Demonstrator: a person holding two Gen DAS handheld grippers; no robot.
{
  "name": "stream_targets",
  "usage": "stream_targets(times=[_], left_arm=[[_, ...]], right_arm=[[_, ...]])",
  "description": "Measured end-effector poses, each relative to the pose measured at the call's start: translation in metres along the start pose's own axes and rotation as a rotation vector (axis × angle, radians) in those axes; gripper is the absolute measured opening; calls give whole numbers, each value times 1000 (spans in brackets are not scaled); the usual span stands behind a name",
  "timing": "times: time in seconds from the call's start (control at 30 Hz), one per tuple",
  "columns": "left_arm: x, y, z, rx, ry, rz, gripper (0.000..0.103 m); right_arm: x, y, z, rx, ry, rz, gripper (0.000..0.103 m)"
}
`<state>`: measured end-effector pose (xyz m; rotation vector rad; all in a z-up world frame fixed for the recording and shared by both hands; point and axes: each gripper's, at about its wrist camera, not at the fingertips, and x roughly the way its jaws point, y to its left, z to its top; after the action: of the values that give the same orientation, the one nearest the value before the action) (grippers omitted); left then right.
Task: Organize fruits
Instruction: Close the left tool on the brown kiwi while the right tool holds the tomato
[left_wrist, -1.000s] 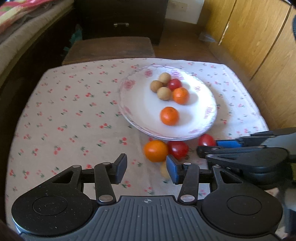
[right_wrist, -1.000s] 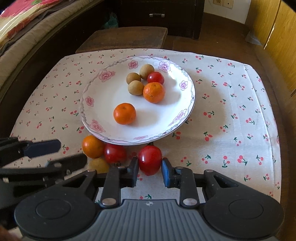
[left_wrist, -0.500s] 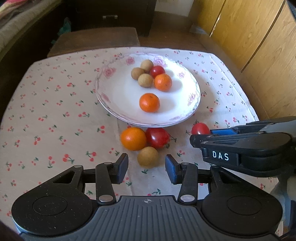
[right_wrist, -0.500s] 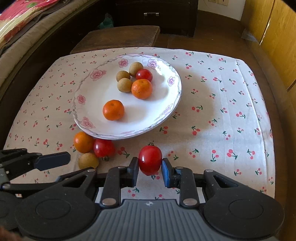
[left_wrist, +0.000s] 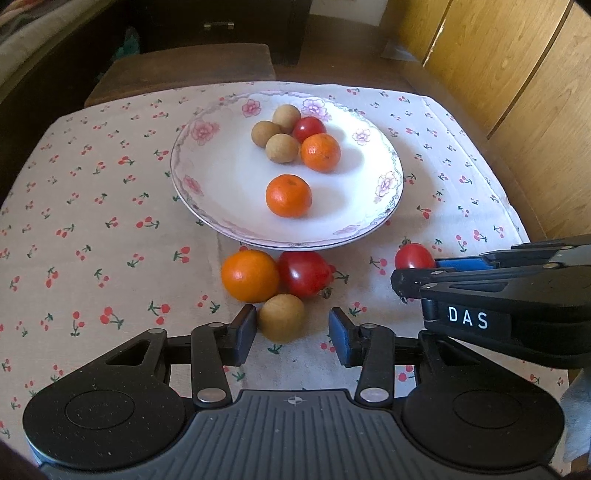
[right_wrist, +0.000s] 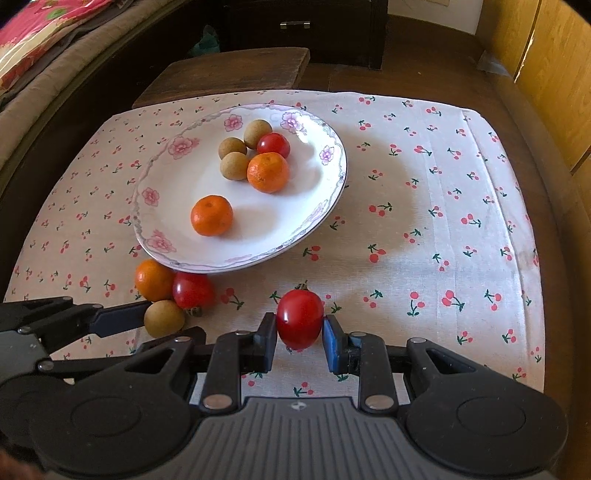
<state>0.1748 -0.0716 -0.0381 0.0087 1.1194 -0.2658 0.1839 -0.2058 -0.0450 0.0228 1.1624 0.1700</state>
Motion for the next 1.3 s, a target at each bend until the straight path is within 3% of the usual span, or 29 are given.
stream_targets(times=[0.1,0.3,1.03,1.3], left_arm=[[1,-2,0,9,-9,11,52],[-2,0,0,1,-19,24,35],[-29,6,-29,-3,-8,14,35],[-38,8,-24,-17,-36,7,35]], right_arm=[[0,0,1,2,-1,0,29],[-1,4,0,-19,7,3,28],[-24,19,-31,-35,4,3,28],[-28,27,-30,-32,-18,20,29]])
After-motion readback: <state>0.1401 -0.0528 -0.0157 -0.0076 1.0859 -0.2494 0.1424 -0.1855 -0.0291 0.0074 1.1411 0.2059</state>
